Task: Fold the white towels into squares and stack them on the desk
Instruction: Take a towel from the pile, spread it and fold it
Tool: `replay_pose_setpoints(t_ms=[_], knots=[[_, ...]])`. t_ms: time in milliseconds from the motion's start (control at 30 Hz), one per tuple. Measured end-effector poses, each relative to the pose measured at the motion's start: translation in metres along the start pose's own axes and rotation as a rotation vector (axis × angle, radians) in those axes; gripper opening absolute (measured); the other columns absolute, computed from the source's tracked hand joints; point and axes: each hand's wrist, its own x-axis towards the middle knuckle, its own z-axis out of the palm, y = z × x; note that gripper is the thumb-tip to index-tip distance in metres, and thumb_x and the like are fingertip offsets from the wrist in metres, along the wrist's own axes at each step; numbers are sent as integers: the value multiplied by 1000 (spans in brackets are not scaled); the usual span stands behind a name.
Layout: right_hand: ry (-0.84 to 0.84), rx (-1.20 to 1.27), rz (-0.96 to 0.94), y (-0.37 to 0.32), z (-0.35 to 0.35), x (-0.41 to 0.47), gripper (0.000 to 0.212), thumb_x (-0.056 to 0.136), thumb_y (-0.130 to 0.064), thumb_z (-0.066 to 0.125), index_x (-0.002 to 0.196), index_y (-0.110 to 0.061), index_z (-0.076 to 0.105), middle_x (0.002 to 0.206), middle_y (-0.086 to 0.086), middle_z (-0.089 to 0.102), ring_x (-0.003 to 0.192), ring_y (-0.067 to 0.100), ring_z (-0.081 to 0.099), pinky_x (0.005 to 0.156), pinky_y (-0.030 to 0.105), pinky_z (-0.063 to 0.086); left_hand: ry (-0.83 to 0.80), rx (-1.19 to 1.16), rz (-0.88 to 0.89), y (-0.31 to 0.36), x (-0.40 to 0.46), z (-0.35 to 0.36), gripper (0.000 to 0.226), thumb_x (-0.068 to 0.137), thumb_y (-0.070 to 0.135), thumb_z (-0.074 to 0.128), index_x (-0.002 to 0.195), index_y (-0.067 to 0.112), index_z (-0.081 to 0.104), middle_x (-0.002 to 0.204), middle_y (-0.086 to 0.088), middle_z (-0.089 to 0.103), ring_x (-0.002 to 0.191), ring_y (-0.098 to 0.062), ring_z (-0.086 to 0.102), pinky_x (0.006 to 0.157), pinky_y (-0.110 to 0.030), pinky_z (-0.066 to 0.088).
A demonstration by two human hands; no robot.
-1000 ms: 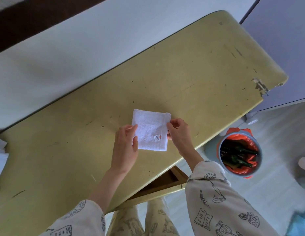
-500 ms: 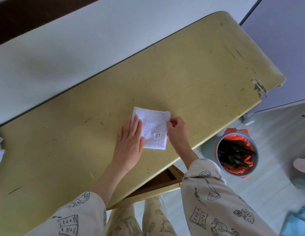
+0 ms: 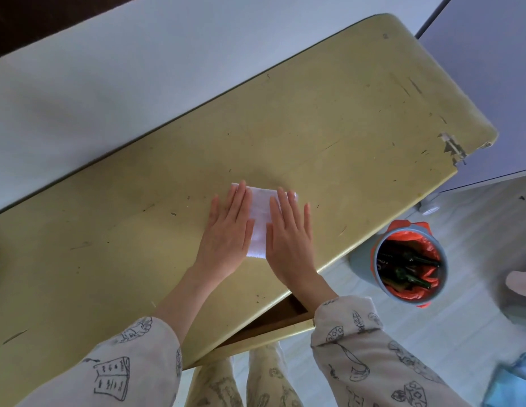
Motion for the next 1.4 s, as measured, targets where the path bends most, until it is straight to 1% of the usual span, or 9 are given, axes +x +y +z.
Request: replay_pose_setpoints(t_ms=[333,467,633,733,833,967,1067,1267,1400], knots=[[-155,-166,-6,13,14,-5,58,97,-36,20,144,-4,17,154,8,20,143,18,10,112,50,9,-95,169,-8,-8,5,4,56,99,35,9,144,4,22,151,-11,28,140,-23,26,111,-54,24],[-188,46,-28,18,1,-4,59,97,-40,-3,144,-8,8,154,1,4,143,14,-1,117,41,-2,-158,143,22,-11,-2,-4,56,100,36,5,142,5,25,149,-13,32,137,-25,32,105,-59,26],[92,706,490,17,-32,-31,40,98,-8,29,135,-10,44,140,2,44,129,11,39,106,22,29,-156,23,-21,4,-35,-14,52,94,35,22,138,13,40,148,-9,36,127,-30,45,102,-49,36],[218,829,832,24,-40,-50,35,96,-3,31,121,-12,53,119,4,55,111,22,55,99,39,43,-84,71,-24,18,-45,-20,40,88,28,31,117,20,58,121,-7,58,89,-31,58,79,-42,46],[181,849,1026,34,-41,-62,24,96,-12,36,111,-14,55,111,5,55,102,21,55,94,46,47,-37,96,11,23,-47,-20,35,85,26,34,105,27,63,102,-1,61,83,-26,56,77,-39,41],[104,1075,1179,37,-45,-69,19,94,-21,50,109,-10,53,102,4,58,84,14,60,79,35,55,9,-11,69,26,-45,-20,24,84,22,43,91,24,66,83,2,61,79,-22,52,76,-33,33],[59,1242,1255,37,-48,-70,27,91,-21,58,111,-5,51,101,10,61,83,16,63,69,28,55,-35,-188,19,33,-42,-23,26,85,10,55,110,13,60,96,-7,58,86,-27,54,74,-38,47],[-176,1513,1258,31,-60,-73,22,90,-10,59,110,-3,56,97,9,63,78,18,62,59,26,53,-239,-271,-62,57,-39,-25,43,91,10,47,133,15,43,119,-9,46,101,-26,50,82,-35,45],[-184,1392,1207,34,-71,-80,6,87,-12,60,91,-7,62,84,9,58,73,22,54,66,30,45,-389,-362,-116,71,-60,-29,41,94,14,41,135,18,41,123,-6,45,109,-25,49,87,-31,43]])
